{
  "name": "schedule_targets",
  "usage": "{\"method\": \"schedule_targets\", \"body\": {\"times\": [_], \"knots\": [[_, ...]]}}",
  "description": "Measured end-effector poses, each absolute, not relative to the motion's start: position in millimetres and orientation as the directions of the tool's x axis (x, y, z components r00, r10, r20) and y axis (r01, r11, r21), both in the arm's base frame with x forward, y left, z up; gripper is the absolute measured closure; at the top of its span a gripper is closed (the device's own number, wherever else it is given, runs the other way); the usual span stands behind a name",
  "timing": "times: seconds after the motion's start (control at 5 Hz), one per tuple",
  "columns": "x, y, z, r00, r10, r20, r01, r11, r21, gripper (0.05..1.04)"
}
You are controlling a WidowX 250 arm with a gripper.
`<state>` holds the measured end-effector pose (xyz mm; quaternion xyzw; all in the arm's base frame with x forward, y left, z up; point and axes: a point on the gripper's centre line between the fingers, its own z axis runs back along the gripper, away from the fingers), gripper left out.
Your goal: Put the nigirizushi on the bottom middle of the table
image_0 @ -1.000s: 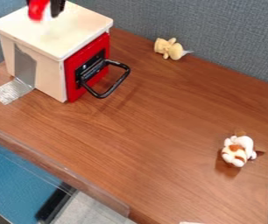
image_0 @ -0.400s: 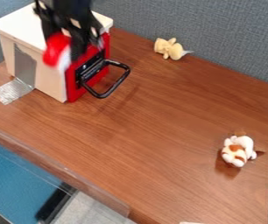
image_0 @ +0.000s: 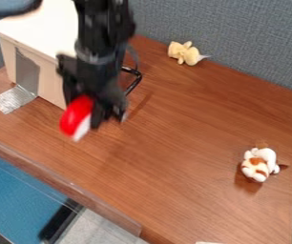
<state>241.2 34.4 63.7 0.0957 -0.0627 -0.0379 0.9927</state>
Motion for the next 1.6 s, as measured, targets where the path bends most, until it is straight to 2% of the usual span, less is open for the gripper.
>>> {"method": "schedule_targets", "body": {"times": [0.2, 0.4, 0.6, 0.8, 1.0, 1.2, 1.4, 1.6], "knots": [[244.9, 38.6, 27.7, 0.989, -0.117, 0.087, 0.100, 0.979, 0.177, 0.500], [243.8, 39.5, 4.0, 0.985, -0.153, 0.077, 0.139, 0.978, 0.156, 0.500], [238.0, 39.7, -4.6, 0.981, -0.172, 0.088, 0.156, 0.974, 0.163, 0.500], [233.7, 36.3, -1.8, 0.981, -0.170, 0.096, 0.159, 0.980, 0.116, 0.420], [233.4, 34.6, 16.6, 0.981, -0.146, 0.124, 0.139, 0.988, 0.065, 0.133], [238.3, 35.8, 44.9, 0.982, -0.131, 0.133, 0.125, 0.991, 0.051, 0.072], [241.1, 35.9, 67.8, 0.981, -0.105, 0.160, 0.099, 0.994, 0.046, 0.078], [243.1, 40.3, 77.4, 0.981, -0.092, 0.169, 0.082, 0.995, 0.061, 0.082]]}}
